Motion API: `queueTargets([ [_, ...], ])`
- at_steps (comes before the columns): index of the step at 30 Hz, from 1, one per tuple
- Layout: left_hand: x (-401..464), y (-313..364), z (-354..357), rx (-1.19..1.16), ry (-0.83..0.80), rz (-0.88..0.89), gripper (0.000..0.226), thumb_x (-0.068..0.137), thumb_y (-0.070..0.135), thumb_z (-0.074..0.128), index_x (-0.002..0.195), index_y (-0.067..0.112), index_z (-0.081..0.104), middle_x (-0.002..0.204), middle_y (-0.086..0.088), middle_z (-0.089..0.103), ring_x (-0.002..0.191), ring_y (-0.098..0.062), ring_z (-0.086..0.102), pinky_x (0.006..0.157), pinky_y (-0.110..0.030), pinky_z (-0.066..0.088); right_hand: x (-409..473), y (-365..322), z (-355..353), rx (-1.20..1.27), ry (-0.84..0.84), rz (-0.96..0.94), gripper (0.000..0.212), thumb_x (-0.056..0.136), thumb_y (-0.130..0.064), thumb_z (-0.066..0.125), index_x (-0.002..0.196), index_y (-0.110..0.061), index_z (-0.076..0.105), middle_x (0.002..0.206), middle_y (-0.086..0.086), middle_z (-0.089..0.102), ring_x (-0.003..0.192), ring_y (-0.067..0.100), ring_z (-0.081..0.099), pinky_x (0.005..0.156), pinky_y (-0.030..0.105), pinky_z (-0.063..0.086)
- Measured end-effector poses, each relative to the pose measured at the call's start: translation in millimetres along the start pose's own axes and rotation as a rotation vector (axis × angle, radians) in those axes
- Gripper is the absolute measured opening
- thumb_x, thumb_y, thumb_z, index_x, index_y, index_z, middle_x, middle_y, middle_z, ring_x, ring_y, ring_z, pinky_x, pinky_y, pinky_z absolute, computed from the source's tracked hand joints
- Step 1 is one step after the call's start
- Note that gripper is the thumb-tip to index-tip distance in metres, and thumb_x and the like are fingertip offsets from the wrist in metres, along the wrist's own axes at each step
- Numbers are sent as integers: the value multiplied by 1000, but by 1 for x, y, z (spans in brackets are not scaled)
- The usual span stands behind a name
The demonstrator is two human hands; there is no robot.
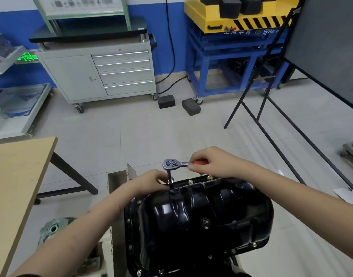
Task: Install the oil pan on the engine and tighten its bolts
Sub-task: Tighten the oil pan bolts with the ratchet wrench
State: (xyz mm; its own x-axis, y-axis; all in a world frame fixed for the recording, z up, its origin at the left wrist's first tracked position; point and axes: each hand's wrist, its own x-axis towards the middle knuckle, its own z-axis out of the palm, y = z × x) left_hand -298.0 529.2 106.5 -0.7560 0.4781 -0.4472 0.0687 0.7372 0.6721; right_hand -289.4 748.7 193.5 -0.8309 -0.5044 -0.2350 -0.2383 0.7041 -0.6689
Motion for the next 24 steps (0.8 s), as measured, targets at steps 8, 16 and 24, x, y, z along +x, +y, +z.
queueTargets([
  [8, 6, 11, -9, 74, 141, 118, 11, 86, 17, 62, 93, 11, 68, 85, 4, 68, 81, -10, 59, 71, -12, 42, 10, -13, -22, -1, 74, -52, 24, 91, -25, 55, 67, -23, 56, 56, -10, 53, 51, 0, 44, 55, 17, 35],
  [16, 27, 45, -15, 69, 76, 136, 15, 85, 15, 64, 95, 7, 70, 101, -7, 70, 96, -21, 62, 86, -28, 44, 1, -11, -54, -64, 124, -15, 24, 89, -29, 56, 67, -21, 59, 56, -8, 55, 50, 4, 45, 50, 17, 34],
  [24, 50, 48, 8, 138, 2, 104, 24, 84, 20, 65, 104, 8, 67, 100, -8, 69, 87, -16, 60, 67, -17, 38, -15, 9, -48, -66, 93, 61, 21, 89, -27, 57, 70, -18, 60, 56, -7, 55, 48, 1, 41, 50, 16, 32],
])
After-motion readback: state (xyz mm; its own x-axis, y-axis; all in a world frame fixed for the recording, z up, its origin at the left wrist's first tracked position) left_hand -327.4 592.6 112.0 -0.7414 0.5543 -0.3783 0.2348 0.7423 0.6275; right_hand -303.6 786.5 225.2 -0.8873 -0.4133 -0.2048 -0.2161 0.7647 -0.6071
